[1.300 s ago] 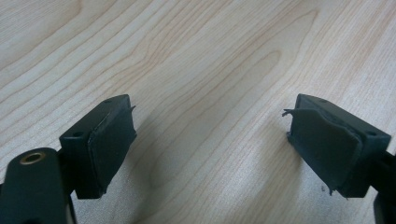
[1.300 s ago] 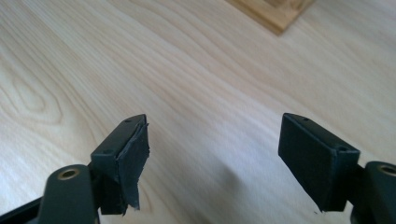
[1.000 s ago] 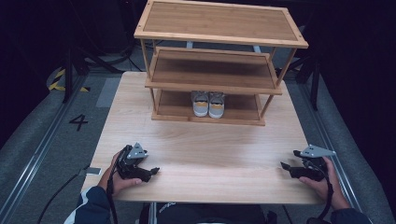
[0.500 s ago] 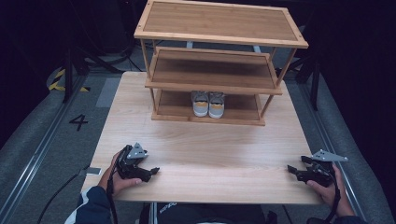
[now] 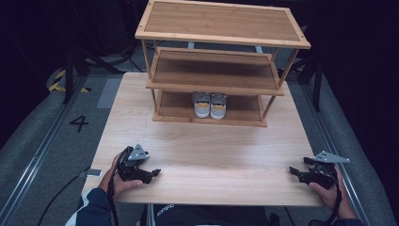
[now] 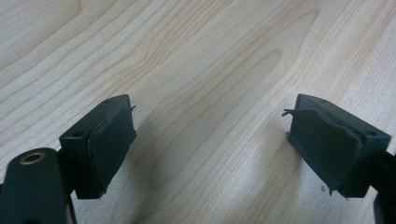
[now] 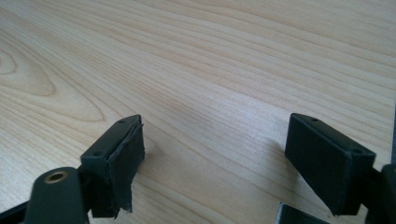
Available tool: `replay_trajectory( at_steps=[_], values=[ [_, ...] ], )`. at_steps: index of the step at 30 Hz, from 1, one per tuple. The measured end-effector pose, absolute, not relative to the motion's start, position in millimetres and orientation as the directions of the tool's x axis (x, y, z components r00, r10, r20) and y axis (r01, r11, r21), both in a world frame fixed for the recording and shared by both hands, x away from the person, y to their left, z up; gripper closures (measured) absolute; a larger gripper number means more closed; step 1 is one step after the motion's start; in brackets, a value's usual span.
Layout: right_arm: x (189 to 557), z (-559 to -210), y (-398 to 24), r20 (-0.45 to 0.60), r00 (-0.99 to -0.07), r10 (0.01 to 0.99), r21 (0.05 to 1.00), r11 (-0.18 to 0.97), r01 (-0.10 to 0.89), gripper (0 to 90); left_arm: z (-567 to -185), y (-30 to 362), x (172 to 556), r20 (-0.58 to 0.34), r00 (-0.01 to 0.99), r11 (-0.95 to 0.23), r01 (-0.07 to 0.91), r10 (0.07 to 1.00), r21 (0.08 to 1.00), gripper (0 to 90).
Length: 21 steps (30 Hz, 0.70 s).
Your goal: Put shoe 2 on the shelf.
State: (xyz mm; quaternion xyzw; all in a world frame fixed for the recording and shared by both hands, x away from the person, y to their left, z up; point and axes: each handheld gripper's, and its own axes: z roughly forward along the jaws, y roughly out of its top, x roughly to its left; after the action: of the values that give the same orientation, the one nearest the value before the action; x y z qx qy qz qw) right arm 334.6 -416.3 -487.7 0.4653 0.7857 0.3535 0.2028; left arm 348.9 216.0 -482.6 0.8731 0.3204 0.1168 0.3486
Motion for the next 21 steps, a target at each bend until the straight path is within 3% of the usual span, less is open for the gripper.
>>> replay_trajectory(
  at_steps=[21],
  values=[
    [334.7, -487.8, -416.3, 0.006, -0.474, 0.88, 0.743, 0.313, 0.591, 19.5, -482.5, 215.0, 350.2, -0.022, 0.765, -0.55, 0.482, 0.643, 0.683, 14.1]
  ],
)
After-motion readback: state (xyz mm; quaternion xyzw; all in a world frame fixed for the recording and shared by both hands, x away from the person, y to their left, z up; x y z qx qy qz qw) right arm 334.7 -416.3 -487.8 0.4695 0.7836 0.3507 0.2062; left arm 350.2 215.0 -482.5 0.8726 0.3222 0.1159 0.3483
